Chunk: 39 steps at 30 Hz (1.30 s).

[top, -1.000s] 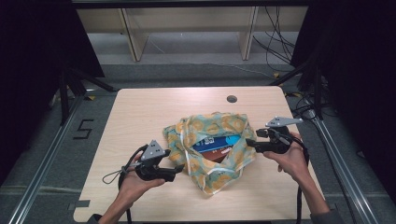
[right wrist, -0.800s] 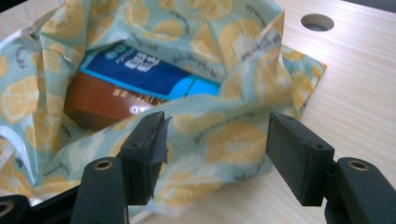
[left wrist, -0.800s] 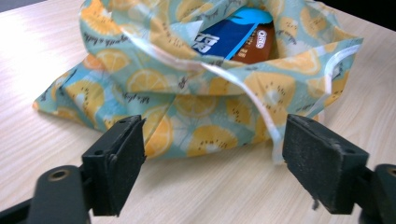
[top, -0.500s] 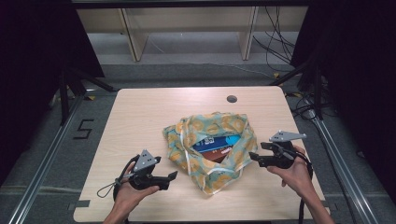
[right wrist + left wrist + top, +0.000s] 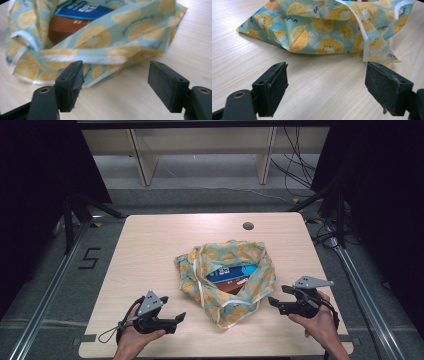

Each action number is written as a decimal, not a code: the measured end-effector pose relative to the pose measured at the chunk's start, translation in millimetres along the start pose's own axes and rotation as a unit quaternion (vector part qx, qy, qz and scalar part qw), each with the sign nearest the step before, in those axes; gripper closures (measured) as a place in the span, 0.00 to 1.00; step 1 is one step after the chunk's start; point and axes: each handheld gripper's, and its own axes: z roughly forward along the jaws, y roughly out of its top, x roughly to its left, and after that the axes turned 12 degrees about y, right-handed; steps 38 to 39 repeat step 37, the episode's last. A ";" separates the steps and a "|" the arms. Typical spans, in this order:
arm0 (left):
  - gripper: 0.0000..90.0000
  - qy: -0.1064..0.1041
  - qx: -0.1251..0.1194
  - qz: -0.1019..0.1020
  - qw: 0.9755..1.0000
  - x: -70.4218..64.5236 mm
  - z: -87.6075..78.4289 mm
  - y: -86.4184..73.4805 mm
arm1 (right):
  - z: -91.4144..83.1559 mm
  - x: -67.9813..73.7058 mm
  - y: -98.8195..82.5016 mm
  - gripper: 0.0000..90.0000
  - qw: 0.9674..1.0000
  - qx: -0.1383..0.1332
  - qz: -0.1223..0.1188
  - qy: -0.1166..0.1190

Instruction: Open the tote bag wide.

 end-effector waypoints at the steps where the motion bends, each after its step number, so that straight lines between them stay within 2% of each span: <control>1: 0.19 -0.001 -0.004 0.005 1.000 0.2 -0.6 -1.6 | -0.9 -0.5 -2.5 0.32 1.000 -0.005 -0.013 0.000; 2: 0.19 0.000 -0.001 0.009 1.000 1.2 -1.6 -2.9 | -3.3 2.8 -9.0 0.29 1.000 -0.002 -0.018 0.003; 3: 0.18 -0.002 -0.010 -0.010 1.000 0.1 -2.5 -6.3 | -3.8 4.3 -12.0 0.29 1.000 0.000 -0.019 0.007; 4: 0.18 -0.002 -0.010 -0.010 1.000 0.1 -2.5 -6.3 | -3.8 4.3 -12.0 0.29 1.000 0.000 -0.019 0.007; 5: 0.16 -0.002 -0.011 -0.013 1.000 -1.3 -2.7 -10.6 | -4.3 8.6 -17.1 0.26 1.000 0.002 -0.011 0.017; 6: 0.17 0.000 -0.008 -0.003 1.000 -1.5 -2.4 -12.4 | -5.0 8.9 -18.6 0.25 1.000 0.007 -0.015 0.016; 7: 0.16 0.000 -0.008 -0.003 1.000 -1.5 -2.4 -12.4 | -5.0 8.9 -18.6 0.25 1.000 0.007 -0.015 0.016; 8: 0.17 -0.007 -0.007 -0.019 1.000 -5.7 -2.2 -16.1 | -4.8 12.0 -24.1 0.23 1.000 0.002 -0.024 0.008; 9: 0.16 -0.007 -0.007 -0.019 1.000 -5.7 -2.2 -16.1 | -4.8 12.0 -24.1 0.23 1.000 0.002 -0.024 0.008; 10: 0.16 -0.008 -0.005 -0.012 1.000 -9.9 -2.7 -17.2 | -4.1 15.3 -29.0 0.21 1.000 0.002 -0.022 0.012; 11: 0.17 -0.009 -0.006 -0.008 1.000 -12.4 -2.9 -17.7 | -4.9 18.2 -30.9 0.21 1.000 0.010 -0.015 0.004; 12: 0.16 -0.008 -0.005 0.002 1.000 -14.6 -4.2 -17.9 | -3.6 20.3 -33.9 0.21 1.000 0.010 -0.005 0.017; 15: 0.17 -0.015 -0.002 0.014 1.000 -24.3 -3.9 -19.8 | -5.1 19.9 -41.8 0.23 1.000 0.016 -0.016 0.015; 16: 0.17 -0.014 0.004 0.026 1.000 -25.0 -3.8 -20.2 | -6.6 23.0 -44.9 0.23 1.000 0.024 0.004 0.009; 17: 0.17 -0.013 0.010 0.033 0.999 -25.4 -3.6 -20.6 | -6.9 19.6 -47.5 0.23 1.000 0.023 -0.015 0.006; 19: 0.17 -0.022 0.020 0.038 0.999 -25.2 -2.5 -21.1 | -8.6 19.4 -53.6 0.24 1.000 0.023 -0.009 0.000; 21: 0.17 -0.027 0.019 0.034 0.999 -25.3 -1.1 -21.6 | -10.5 19.2 -54.7 0.24 1.000 0.029 -0.009 -0.001; 22: 0.17 -0.033 0.016 0.023 0.999 -26.3 0.2 -21.9 | -11.7 18.6 -55.5 0.24 0.999 0.033 -0.013 -0.007; 23: 0.17 -0.033 0.017 0.023 0.999 -26.2 0.3 -22.0 | -13.3 20.5 -56.8 0.24 1.000 0.027 -0.006 -0.009; 24: 0.17 -0.032 0.017 0.022 0.999 -26.3 0.4 -22.1 | -15.9 17.7 -58.7 0.24 0.999 0.031 -0.011 -0.007; 25: 0.17 -0.032 0.020 0.030 0.999 -25.3 0.1 -21.8 | -16.2 18.6 -59.8 0.24 0.999 0.030 -0.004 -0.011; 26: 0.17 -0.032 0.021 0.029 0.999 -25.4 0.1 -21.8 | -16.6 19.3 -60.0 0.24 0.999 0.033 -0.001 -0.013; 27: 0.17 -0.031 0.018 0.023 0.999 -26.8 0.3 -22.0 | -16.2 18.0 -60.0 0.25 1.000 0.028 -0.008 -0.009; 28: 0.17 -0.028 0.026 0.040 0.998 -24.6 -0.2 -21.6 | -16.1 20.7 -59.6 0.25 1.000 0.027 0.002 -0.009; 29: 0.17 -0.033 0.025 0.038 0.998 -25.1 0.9 -21.5 | -16.1 18.7 -58.6 0.25 0.999 0.027 -0.013 -0.012; 30: 0.17 -0.032 0.025 0.039 0.998 -25.2 1.2 -21.4 | -16.2 22.2 -58.7 0.25 1.000 0.023 0.001 -0.008; 31: 0.17 -0.030 0.025 0.036 0.999 -25.3 1.1 -21.3 | -16.2 22.1 -58.8 0.25 1.000 0.025 -0.002 -0.006; 32: 0.17 -0.030 0.022 0.025 0.999 -26.2 1.0 -21.3 | -16.9 19.8 -58.5 0.25 0.999 0.032 -0.012 -0.006; 35: 0.17 -0.027 0.020 0.027 0.999 -23.1 2.4 -21.4 | -16.1 19.1 -58.6 0.25 0.999 0.030 -0.011 -0.005; 36: 0.17 -0.026 0.027 0.019 0.999 -21.3 3.0 -21.8 | -15.4 20.0 -58.5 0.25 1.000 0.031 -0.003 -0.004; 37: 0.17 -0.025 0.027 0.017 0.999 -19.0 3.8 -21.7 | -15.7 18.8 -58.0 0.25 0.999 0.034 -0.017 -0.013; 39: 0.17 -0.025 0.027 0.017 0.999 -19.0 3.8 -21.7 | -15.7 18.8 -58.0 0.25 0.999 0.034 -0.017 -0.013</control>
